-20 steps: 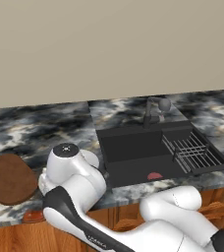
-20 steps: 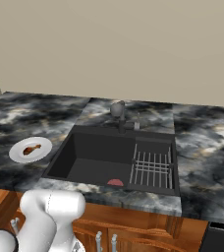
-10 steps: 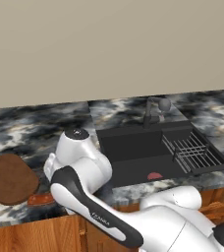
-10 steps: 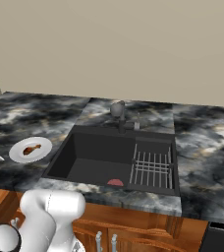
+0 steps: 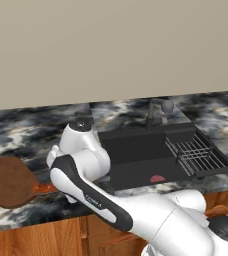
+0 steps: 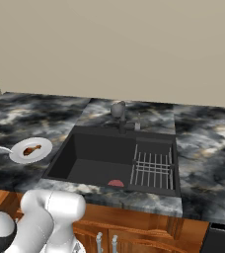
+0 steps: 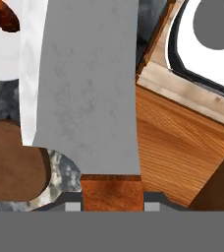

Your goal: Pick up the knife from the drawer and place it on the cutting board. Then place the meat from the plate to the cutting board.

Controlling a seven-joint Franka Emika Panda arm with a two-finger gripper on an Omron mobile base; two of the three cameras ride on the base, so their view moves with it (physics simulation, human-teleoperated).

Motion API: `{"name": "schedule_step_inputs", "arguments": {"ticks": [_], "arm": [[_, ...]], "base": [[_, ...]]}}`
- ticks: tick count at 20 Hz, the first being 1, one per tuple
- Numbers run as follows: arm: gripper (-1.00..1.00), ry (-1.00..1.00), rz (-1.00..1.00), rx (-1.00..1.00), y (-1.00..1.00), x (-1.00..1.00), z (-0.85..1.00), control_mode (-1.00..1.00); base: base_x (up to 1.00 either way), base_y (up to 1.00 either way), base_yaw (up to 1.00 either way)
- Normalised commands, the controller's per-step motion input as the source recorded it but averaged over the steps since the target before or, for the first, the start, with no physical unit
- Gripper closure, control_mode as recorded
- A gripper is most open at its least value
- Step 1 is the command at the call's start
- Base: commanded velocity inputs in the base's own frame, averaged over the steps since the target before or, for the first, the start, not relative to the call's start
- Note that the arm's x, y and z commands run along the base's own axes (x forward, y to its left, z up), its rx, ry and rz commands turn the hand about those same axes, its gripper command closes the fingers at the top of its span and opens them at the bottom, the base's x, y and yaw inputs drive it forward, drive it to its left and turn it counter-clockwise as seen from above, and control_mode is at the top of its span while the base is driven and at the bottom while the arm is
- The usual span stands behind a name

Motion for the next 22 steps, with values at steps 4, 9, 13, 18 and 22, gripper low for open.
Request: {"name": "schedule_step_inputs", "arguments": {"ticks": [4,9,13,18,22], "arm": [[1.0,0.0,0.01,0.0,0.12,0.7,0.0,-1.0],[1.0,0.02,0.01,-0.01,0.47,0.66,-0.01,-1.0],[1.0,0.05,0.0,-0.06,0.77,0.51,-0.02,-1.0],[1.0,0.06,0.0,-0.09,0.79,0.41,-0.04,-1.0],[1.0,0.04,0.0,-0.07,0.29,0.25,-0.23,-1.0]], "base": [[0.0,0.0,0.0],[0.0,0.0,0.0],[0.0,0.0,0.0],[0.0,0.0,0.0],[0.0,0.0,0.0]]}}
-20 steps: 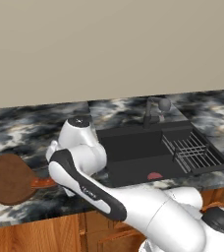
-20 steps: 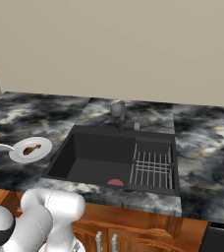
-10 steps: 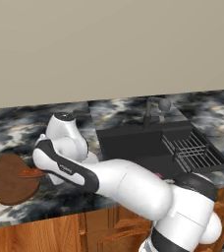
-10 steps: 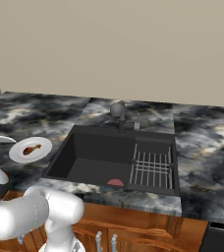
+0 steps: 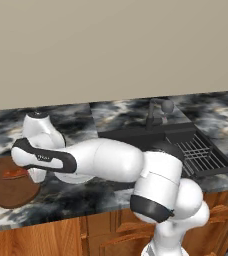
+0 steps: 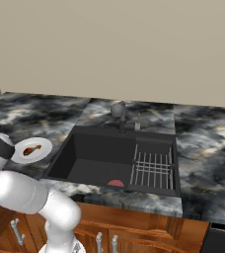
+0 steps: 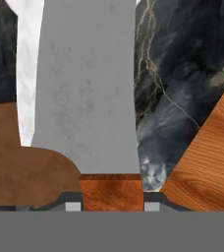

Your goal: Pick up the knife from the drawer and place it on the cutting board. Then place the meat from the plate to the cutting board.

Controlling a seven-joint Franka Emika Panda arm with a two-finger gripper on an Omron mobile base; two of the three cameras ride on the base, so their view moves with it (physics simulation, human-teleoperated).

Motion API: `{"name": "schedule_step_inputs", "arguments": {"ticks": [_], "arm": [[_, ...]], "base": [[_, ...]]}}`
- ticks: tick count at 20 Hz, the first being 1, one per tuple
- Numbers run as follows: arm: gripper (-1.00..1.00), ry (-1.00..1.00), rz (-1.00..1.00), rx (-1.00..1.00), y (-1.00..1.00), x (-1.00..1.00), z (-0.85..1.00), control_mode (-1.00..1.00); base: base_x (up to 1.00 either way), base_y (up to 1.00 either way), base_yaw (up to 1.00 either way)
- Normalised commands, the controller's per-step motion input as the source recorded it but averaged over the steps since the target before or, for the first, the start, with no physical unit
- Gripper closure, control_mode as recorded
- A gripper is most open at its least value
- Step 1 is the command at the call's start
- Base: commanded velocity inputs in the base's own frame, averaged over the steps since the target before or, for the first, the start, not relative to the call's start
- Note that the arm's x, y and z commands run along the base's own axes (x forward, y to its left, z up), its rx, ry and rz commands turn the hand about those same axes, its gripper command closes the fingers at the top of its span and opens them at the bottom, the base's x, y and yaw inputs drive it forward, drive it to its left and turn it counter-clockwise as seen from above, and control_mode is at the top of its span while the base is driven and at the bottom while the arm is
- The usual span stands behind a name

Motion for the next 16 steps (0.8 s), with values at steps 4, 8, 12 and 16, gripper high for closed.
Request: {"name": "schedule_step_inputs", "arguments": {"ticks": [4,8,12,16], "arm": [[1.0,0.0,-0.05,-0.12,0.09,0.1,-0.31,-1.0],[1.0,0.0,-0.07,-0.14,0.22,0.2,-0.34,-1.0],[1.0,0.0,-0.05,-0.1,0.23,0.25,-0.32,-1.0],[1.0,0.0,-0.03,-0.04,0.14,0.26,-0.29,-1.0]], "base": [[0.0,0.0,0.0],[0.0,0.0,0.0],[0.0,0.0,0.0],[0.0,0.0,0.0]]}}
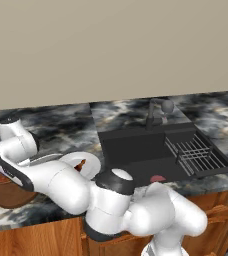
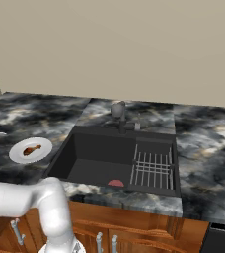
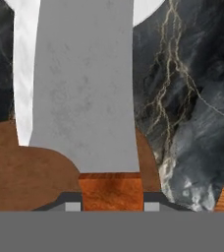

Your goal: Pick up the knife from the drawer and place it on the cutting board. Then place the meat from the plate to the cutting board.

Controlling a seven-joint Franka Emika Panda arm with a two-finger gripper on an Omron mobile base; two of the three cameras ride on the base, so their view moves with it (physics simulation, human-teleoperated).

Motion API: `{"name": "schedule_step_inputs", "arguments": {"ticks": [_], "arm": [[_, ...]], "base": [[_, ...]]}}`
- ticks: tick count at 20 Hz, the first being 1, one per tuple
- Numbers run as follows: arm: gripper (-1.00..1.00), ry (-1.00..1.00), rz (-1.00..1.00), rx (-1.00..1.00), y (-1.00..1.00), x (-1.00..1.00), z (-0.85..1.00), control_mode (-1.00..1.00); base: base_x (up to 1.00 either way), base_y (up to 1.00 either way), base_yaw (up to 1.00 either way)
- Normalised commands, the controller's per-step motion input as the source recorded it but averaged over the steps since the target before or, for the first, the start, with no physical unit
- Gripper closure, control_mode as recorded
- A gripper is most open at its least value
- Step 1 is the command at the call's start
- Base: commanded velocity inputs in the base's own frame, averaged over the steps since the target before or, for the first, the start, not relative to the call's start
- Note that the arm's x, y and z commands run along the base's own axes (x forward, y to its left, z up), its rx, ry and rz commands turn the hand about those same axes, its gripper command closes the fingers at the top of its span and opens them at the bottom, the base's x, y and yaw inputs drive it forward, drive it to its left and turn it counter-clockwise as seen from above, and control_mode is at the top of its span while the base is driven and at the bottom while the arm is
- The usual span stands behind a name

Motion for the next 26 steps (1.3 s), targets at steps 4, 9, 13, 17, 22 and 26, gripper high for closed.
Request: {"name": "schedule_step_inputs", "arguments": {"ticks": [4,9,13,17,22,26], "arm": [[1.0,0.0,0.0,0.0,0.06,0.22,-0.27,-1.0],[1.0,-0.01,0.0,0.0,0.01,0.13,-0.29,-1.0],[1.0,-0.07,0.0,0.05,0.0,0.01,-0.22,-1.0],[1.0,-0.11,-0.01,0.08,0.0,0.0,-0.17,-1.0],[1.0,-0.13,-0.02,0.09,0.0,0.0,-0.25,-1.0],[1.0,-0.11,0.0,0.09,0.0,0.0,-0.27,-1.0]], "base": [[0.0,0.0,0.0],[0.0,0.0,0.0],[0.0,0.0,0.0],[0.0,0.0,0.0],[0.0,0.0,0.0],[0.0,0.0,0.0]]}}
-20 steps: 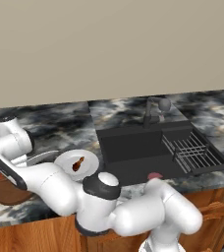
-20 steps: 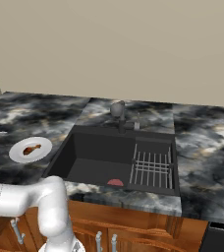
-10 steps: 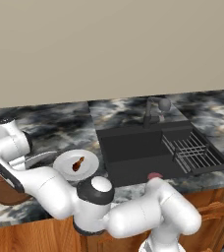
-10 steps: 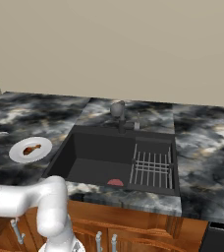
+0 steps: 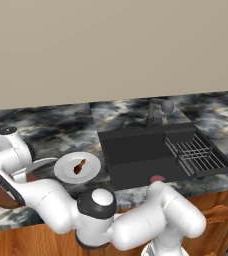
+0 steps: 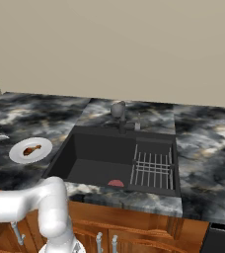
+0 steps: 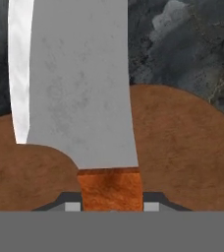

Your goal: Pick up the knife from the drawer and place it on the cutting board. Then place the meat from the plate to the cutting board.

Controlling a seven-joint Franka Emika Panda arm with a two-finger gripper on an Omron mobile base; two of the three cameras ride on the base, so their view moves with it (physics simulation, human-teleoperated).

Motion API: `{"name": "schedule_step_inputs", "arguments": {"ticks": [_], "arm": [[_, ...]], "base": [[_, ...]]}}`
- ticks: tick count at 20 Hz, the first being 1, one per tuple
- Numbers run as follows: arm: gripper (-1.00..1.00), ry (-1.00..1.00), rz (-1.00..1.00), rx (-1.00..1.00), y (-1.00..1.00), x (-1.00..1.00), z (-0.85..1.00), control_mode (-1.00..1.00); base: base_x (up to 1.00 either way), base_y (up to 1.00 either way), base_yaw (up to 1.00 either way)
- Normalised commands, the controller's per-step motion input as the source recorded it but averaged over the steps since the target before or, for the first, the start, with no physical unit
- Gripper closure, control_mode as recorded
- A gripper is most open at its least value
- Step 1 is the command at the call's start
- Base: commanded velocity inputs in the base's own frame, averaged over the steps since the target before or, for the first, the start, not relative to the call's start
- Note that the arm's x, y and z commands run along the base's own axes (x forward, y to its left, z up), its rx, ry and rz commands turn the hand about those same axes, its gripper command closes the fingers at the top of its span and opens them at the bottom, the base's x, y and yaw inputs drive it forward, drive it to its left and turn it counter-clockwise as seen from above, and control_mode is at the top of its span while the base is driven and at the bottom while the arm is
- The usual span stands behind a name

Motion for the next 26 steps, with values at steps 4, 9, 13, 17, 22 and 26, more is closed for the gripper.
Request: {"name": "schedule_step_inputs", "arguments": {"ticks": [4,9,13,17,22,26], "arm": [[1.0,-0.08,0.0,0.05,0.0,0.0,-0.27,-1.0],[-1.0,0.0,0.0,0.07,0.0,0.0,-0.27,-1.0],[-1.0,0.0,0.0,0.05,0.0,0.0,-0.25,-1.0],[-1.0,0.0,0.0,0.06,0.0,0.0,-0.03,-1.0],[-1.0,0.0,0.0,0.03,0.0,-0.05,0.1,-1.0],[-1.0,-0.06,0.0,0.0,0.0,-0.23,0.35,-1.0]], "base": [[0.0,0.0,0.0],[0.0,0.0,0.0],[0.0,0.0,0.0],[0.0,0.0,0.0],[0.0,0.0,0.0],[0.0,0.0,0.0]]}}
